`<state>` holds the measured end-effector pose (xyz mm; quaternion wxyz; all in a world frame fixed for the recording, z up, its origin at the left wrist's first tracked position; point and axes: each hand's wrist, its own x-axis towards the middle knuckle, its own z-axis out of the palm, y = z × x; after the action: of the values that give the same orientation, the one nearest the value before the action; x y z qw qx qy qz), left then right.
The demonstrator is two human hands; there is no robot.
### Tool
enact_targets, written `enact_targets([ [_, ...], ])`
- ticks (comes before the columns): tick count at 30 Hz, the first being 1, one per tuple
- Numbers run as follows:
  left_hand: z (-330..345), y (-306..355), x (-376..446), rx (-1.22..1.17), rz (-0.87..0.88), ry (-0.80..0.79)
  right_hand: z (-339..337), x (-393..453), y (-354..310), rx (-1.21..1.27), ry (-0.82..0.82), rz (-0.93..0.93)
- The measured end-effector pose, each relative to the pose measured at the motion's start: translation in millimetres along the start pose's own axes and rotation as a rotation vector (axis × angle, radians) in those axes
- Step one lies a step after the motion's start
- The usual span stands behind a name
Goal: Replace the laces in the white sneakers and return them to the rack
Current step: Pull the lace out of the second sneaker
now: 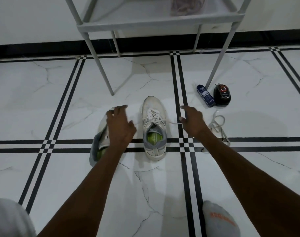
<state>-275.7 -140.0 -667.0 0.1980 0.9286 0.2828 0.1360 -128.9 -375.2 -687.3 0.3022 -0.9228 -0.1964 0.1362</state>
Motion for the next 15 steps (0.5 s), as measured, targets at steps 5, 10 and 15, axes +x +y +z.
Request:
enact_targets([
  [5, 29, 13, 5, -0.222, 0.144, -0.253, 20, -5, -35, 0.078, -0.170, -0.220],
  [10, 19, 6, 6, -0.220, 0.009, -0.131, 9, 0, -17, 0.028, -0.058, -0.031],
  [15, 16, -1, -4, 0.011, -0.175, -0.035, 8, 9, -2, -0.138, 0.037, 0.322],
])
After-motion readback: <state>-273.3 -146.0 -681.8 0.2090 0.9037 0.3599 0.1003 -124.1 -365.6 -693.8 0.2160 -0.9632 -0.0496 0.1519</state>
